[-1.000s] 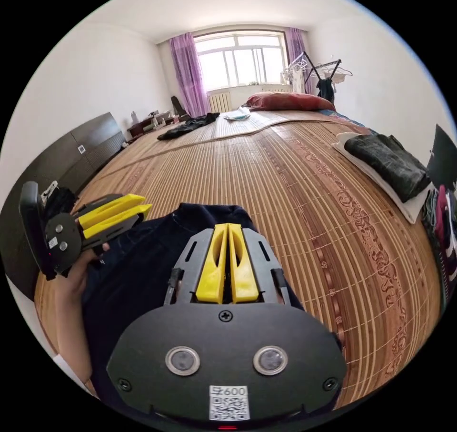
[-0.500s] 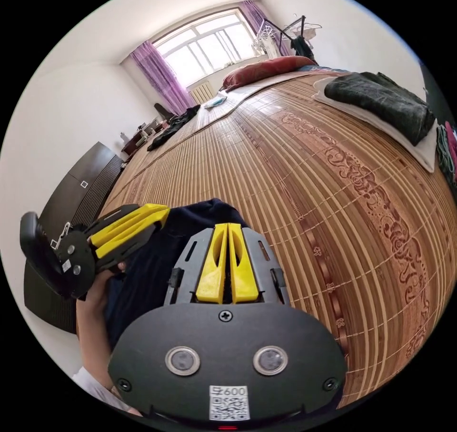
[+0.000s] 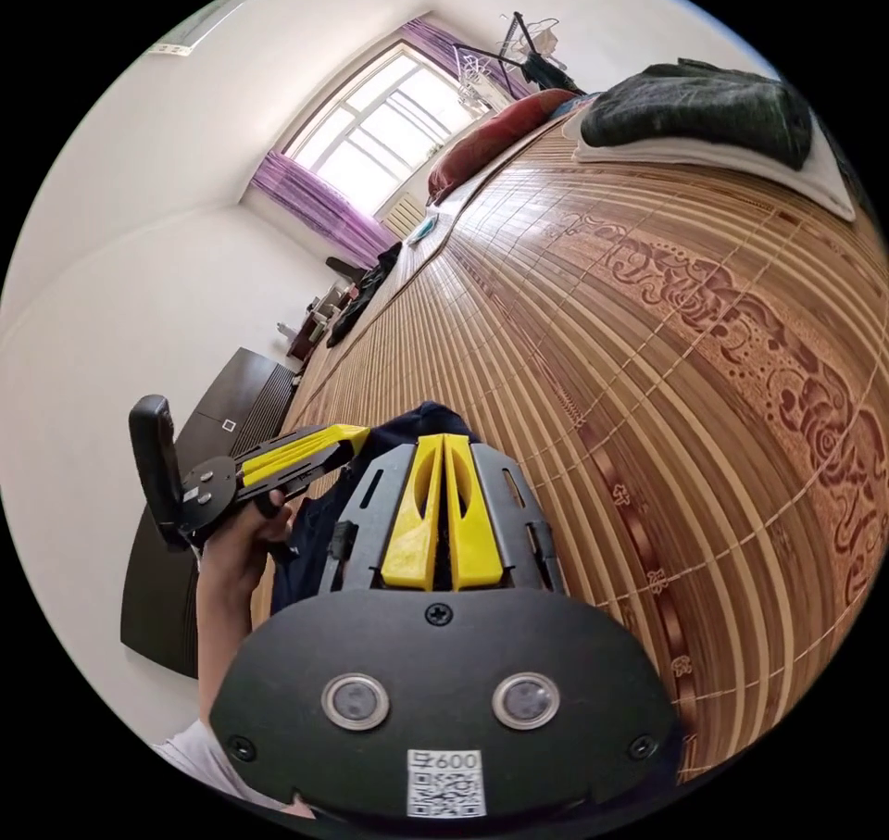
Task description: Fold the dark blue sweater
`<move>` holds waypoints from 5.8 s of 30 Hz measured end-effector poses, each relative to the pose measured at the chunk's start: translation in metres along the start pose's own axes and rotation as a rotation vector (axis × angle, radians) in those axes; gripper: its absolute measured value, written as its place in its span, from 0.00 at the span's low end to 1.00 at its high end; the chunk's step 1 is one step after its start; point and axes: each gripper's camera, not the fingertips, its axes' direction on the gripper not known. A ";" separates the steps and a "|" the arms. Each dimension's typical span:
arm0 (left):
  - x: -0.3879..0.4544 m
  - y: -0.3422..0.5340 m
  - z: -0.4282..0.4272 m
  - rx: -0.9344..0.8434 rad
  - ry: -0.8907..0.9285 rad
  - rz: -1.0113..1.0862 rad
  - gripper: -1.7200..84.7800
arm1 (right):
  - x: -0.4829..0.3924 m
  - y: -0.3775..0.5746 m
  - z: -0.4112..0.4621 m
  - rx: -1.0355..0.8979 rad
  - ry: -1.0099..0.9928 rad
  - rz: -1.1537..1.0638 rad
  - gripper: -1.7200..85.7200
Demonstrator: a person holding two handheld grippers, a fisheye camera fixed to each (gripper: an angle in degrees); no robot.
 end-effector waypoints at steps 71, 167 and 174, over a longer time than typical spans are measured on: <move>-0.275 -0.050 0.070 -0.459 0.566 -0.581 0.08 | 0.202 -0.030 -0.110 -0.669 -0.162 -0.547 0.01; 0.634 1.088 0.268 0.136 -0.077 -0.498 0.10 | -0.018 0.693 -0.531 -0.367 0.264 -0.875 0.06; 0.845 1.039 0.346 0.132 -0.569 0.578 0.10 | 0.017 0.708 -0.525 -0.492 0.022 -0.825 0.11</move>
